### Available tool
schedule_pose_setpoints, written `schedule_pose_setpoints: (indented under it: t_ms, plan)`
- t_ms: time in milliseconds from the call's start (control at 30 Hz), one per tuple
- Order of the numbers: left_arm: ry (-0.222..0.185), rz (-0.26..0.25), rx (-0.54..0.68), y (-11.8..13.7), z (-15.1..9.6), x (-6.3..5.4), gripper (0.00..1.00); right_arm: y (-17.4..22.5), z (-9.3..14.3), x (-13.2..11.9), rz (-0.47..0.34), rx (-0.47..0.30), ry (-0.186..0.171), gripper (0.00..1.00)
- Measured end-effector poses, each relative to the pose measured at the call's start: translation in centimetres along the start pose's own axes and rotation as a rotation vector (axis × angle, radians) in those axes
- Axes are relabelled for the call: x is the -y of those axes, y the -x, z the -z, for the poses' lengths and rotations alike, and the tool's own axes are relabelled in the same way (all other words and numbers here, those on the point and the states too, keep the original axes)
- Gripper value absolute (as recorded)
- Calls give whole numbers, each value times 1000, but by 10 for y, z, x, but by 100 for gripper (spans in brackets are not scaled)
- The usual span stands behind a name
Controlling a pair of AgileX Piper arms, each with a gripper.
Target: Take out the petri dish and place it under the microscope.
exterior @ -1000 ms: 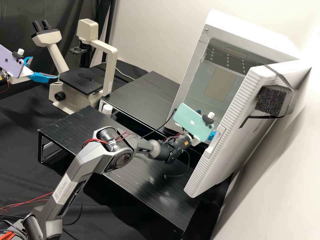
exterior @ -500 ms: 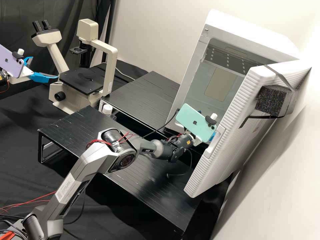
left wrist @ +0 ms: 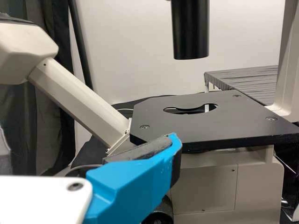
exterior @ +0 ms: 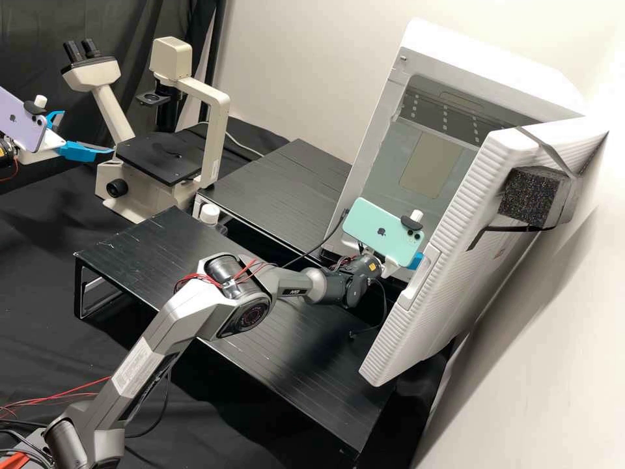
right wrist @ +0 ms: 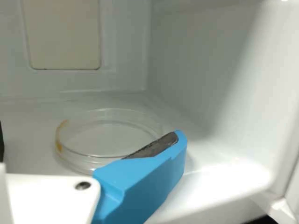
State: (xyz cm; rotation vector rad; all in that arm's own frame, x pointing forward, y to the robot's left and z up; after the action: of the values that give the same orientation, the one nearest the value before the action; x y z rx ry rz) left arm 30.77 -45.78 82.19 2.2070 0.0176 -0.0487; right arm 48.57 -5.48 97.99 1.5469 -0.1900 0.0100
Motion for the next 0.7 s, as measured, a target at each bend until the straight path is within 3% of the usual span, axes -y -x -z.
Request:
schedule_pose_setpoints:
  t_ms: [200, 433, 600, 700]
  plan:
    - [0, 0, 0, 0, 0, 0, 100, 0, -2, 1, 10, 19, 6, 100]
    - [0, 0, 0, 0, 0, 0, 100, -2, -2, -4, 11, 68, 84, 100]
    - [0, 0, 0, 0, 0, 0, 100, -4, 0, -7, 17, 78, 79, 100]
    - [0, 0, 0, 0, 0, 0, 100, -8, -3, -5, 42, 88, 47, 100]
